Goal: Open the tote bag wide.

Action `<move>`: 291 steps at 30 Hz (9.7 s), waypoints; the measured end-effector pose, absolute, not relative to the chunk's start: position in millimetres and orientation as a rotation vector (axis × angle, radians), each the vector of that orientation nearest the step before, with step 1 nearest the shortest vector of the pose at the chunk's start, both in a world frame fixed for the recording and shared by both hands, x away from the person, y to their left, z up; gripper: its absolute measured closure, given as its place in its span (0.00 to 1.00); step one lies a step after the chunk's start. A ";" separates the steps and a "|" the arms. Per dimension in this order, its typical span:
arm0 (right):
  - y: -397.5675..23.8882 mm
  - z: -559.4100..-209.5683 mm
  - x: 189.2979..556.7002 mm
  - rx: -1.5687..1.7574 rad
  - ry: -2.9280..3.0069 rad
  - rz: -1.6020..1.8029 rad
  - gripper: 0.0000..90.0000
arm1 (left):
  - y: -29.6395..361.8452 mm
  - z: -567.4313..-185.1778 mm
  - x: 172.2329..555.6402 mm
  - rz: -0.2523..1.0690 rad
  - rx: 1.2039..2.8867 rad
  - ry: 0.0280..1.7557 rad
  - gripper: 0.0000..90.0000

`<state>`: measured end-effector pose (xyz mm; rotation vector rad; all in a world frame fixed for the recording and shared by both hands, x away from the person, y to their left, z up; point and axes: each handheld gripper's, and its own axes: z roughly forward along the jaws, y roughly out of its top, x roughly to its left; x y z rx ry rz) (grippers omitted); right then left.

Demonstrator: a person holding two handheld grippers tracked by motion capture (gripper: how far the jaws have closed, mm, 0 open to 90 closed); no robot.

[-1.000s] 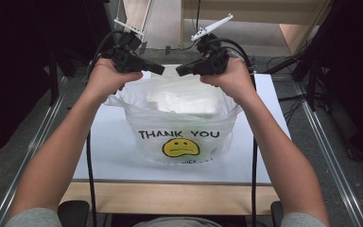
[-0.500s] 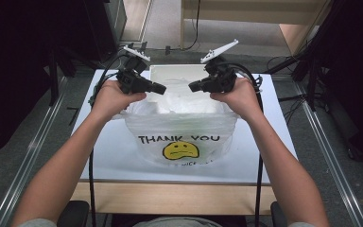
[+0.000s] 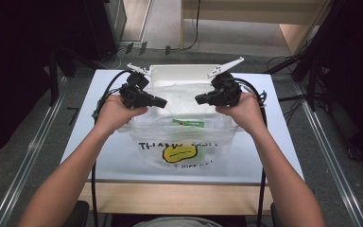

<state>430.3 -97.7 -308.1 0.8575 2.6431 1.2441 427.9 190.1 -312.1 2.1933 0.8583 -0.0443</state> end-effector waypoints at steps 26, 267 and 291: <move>-121.9 -358.2 426.7 1.013 2.639 1.194 1.00 | 194.0 -362.4 419.6 -0.020 2.187 0.911 1.00; -62.8 -466.8 477.7 1.240 2.600 1.066 1.00 | 182.3 -440.0 389.2 -0.169 2.162 1.061 0.99; -61.6 -467.5 476.3 1.240 2.579 1.064 1.00 | 184.0 -461.5 329.7 -0.274 2.264 0.961 1.00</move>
